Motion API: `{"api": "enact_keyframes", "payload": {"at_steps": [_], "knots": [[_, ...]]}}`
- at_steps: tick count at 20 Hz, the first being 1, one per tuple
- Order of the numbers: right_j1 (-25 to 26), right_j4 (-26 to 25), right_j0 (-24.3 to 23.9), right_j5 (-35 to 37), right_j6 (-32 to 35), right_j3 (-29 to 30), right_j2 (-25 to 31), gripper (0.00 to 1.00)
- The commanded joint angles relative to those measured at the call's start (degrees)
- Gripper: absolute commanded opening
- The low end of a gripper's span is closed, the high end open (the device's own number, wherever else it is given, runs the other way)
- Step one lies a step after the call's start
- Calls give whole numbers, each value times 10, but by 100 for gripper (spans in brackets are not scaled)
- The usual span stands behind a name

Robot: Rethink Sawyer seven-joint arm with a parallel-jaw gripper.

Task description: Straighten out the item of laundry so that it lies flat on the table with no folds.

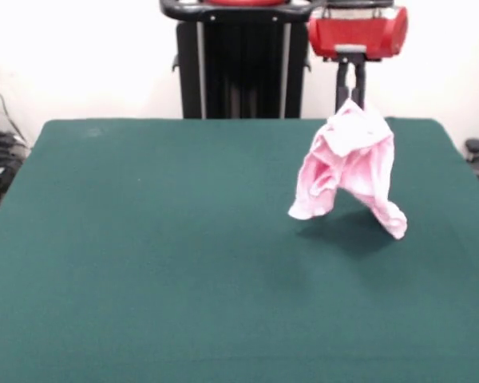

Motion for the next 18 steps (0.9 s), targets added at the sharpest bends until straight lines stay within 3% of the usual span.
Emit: {"api": "enact_keyframes", "payload": {"at_steps": [1, 4, 7, 14, 18], "knots": [[80, -206, -162, -181, 33, 103, 242, 0], [166, -368, -227, -305, 51, 84, 284, 0], [185, -452, -236, -356, 69, 65, 269, 0], [213, -553, -270, -348, 84, 29, 272, 0], [242, -616, -330, -276, 85, 14, 329, 0]]}}
